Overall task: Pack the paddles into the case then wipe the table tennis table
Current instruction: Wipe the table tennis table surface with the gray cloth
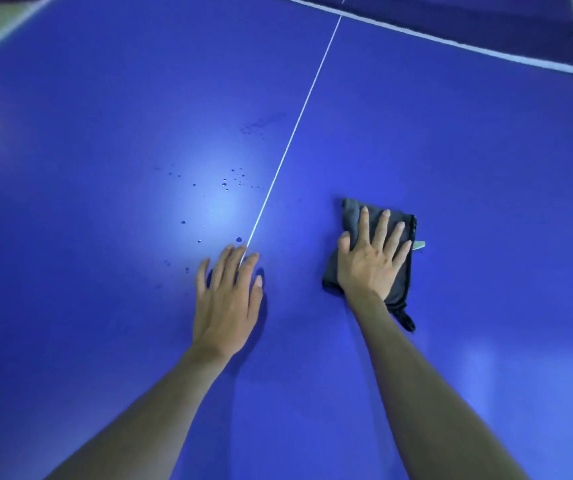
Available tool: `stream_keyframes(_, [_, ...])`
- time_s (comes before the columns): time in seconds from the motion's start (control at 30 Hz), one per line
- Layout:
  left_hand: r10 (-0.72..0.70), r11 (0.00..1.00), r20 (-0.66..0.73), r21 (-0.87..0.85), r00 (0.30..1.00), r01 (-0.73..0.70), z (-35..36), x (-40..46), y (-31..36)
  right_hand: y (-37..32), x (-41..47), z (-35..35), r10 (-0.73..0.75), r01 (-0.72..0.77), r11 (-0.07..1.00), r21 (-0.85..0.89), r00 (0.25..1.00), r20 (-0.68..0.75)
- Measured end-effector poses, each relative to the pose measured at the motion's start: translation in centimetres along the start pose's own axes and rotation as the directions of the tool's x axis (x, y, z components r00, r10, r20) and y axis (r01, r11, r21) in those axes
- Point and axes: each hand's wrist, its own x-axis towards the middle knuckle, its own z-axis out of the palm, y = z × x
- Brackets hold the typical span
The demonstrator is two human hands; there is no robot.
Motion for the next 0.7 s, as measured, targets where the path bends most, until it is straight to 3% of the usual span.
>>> stream_keyframes(0.2, [-0.056, 0.996, 0.019, 0.074, 0.998, 0.055, 0.1, -0.2, -3.1, -13.5, -2.9, 1.3, -0.211, 0.211, 0.977, 0.018, 0.977, -0.007])
stream_keyframes(0.33, [-0.078, 0.993, 0.036, 0.09, 0.996, 0.074, 0.3, -0.2, -3.0, -15.9, -3.8, 2.0, -0.317, 0.316, 0.948, 0.044, 0.948, 0.008])
stream_keyframes(0.5, [-0.074, 0.994, 0.032, 0.079, 0.997, 0.072, 0.1, -0.2, -2.8, -10.6, -2.2, 1.4, -0.327, 0.332, 0.94, 0.08, 0.942, -0.069])
stream_keyframes(0.7, [-0.054, 0.996, 0.028, 0.067, 0.998, 0.052, 0.0, -0.2, -2.8, 5.6, 0.0, -0.1, 0.055, -0.043, 0.994, 0.104, 0.991, -0.124])
